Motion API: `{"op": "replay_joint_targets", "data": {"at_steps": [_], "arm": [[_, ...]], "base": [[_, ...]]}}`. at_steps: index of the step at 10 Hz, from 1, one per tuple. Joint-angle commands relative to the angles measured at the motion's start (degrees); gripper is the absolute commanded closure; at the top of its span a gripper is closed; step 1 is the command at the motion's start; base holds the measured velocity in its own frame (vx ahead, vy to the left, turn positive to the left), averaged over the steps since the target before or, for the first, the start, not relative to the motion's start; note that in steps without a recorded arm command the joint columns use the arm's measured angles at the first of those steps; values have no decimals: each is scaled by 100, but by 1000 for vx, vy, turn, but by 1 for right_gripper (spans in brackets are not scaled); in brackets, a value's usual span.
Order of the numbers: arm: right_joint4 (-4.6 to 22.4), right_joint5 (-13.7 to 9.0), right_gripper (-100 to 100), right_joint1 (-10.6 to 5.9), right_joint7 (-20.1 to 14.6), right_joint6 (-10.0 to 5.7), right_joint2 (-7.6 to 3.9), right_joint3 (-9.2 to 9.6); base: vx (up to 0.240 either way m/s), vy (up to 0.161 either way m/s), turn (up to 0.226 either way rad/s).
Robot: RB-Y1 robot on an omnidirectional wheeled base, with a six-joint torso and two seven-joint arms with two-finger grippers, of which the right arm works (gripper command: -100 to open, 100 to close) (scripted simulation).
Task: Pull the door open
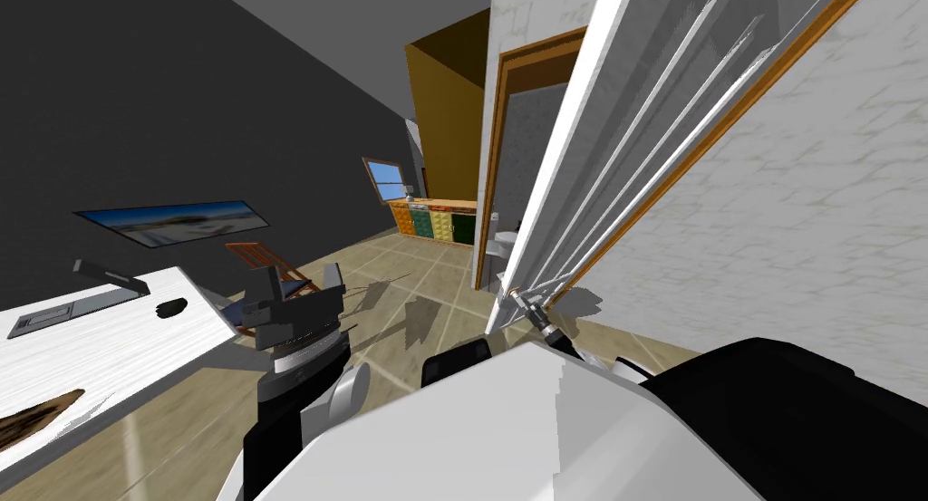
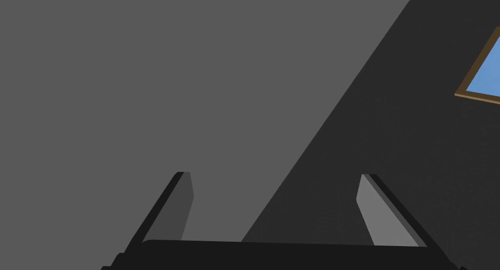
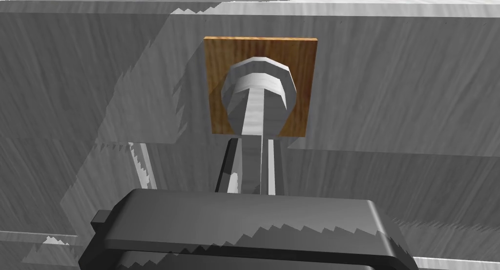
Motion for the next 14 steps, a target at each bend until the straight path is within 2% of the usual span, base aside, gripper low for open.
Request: {"op": "replay_joint_targets", "data": {"at_steps": [1, 2, 4, 6, 7, 9, 10, 12, 14], "arm": [[0, 0, 100, 0, 0, 0, 0, 0], [-87, 58, 100, -42, 62, 150, 88, -49], [-198, 112, 100, -87, 131, 316, 173, -109], [-230, 128, 100, -100, 152, 366, 198, -127], [-298, 162, 100, -128, 195, 467, 250, -163], [-182, 162, 100, -128, 195, 467, 250, -163], [-375, 199, 100, -159, 243, 582, 309, -205], [-540, 280, 100, -225, 345, 829, 436, -293], [-540, 280, 100, -225, 345, 829, 436, -293]], "base": [[-50, -9, 19], [-129, -30, 85], [-203, -62, 99], [-120, -35, 16], [-115, -38, 68], [-72, -20, 22], [-65, -10, 21], [-166, -78, 128], [-97, -31, 19]]}}
